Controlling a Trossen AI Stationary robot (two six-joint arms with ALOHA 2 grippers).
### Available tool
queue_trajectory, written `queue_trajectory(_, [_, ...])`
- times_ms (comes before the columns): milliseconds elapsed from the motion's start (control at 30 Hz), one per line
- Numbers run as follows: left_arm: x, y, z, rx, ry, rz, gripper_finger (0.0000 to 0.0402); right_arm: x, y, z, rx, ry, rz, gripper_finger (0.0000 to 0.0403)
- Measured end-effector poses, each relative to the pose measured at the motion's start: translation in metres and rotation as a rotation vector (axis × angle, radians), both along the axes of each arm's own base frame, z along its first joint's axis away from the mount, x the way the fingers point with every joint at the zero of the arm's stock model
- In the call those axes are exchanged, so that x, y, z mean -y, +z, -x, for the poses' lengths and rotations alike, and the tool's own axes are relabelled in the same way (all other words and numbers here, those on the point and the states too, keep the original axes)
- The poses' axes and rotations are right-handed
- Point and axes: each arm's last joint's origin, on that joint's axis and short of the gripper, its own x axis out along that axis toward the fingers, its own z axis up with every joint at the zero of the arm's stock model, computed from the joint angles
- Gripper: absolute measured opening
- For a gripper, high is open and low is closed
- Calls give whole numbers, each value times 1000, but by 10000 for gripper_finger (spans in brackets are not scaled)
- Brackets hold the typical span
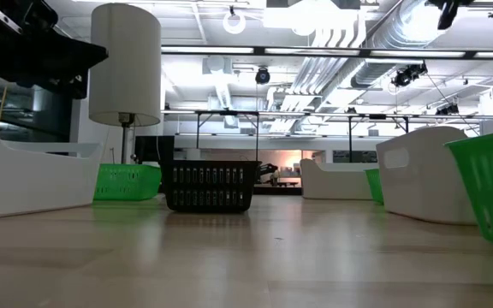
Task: Stack baskets by color
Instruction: Stack the right green bin on the left green bin
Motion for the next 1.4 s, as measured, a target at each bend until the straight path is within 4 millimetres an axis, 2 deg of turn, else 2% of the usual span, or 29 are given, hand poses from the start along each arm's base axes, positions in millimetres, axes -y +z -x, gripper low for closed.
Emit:
queue_trajectory(100, [0, 0, 0, -1, 4, 0, 0, 1, 14, -8, -123, -20, -33, 19])
queue_trajectory(167, [0, 0, 0, -1, 4, 0, 0, 1, 21, -13, -187, -25, -52, 46])
queue_trajectory(400, [0, 0, 0, -1, 7, 1, 0, 1, 38, -19, -428, -82, -255, 193])
queue_trajectory(500, [0, 0, 0, -1, 9, 1, 0, 1, 42, -26, -480, -92, -292, 243])
queue_trajectory(633, [0, 0, 0, -2, 11, 1, 0, 1, 51, -33, -563, -116, -358, 266])
queue_trajectory(767, [0, 0, 0, -3, 14, 1, 0, 6, 54, -37, -796, -253, -532, 265])
queue_trajectory(900, [0, 0, 0, -2, 14, 6, 0, 11, 39, -42, -1059, -438, -630, 262])
queue_trajectory(1000, [0, 0, 0, 0, 13, 19, 0, 15, 19, -48, -1187, -508, -699, 261])
queue_trajectory(1100, [0, 0, 0, 0, 13, 19, 0, 20, -4, -52, -1248, -562, -782, 261])
queue_trajectory(1233, [0, 0, 0, 0, 13, 19, 0, 26, -40, -48, -1320, -626, -880, 261])
queue_trajectory(1400, [0, 0, 0, 0, 13, 19, 0, 36, -68, -45, -1273, -651, -963, 261])
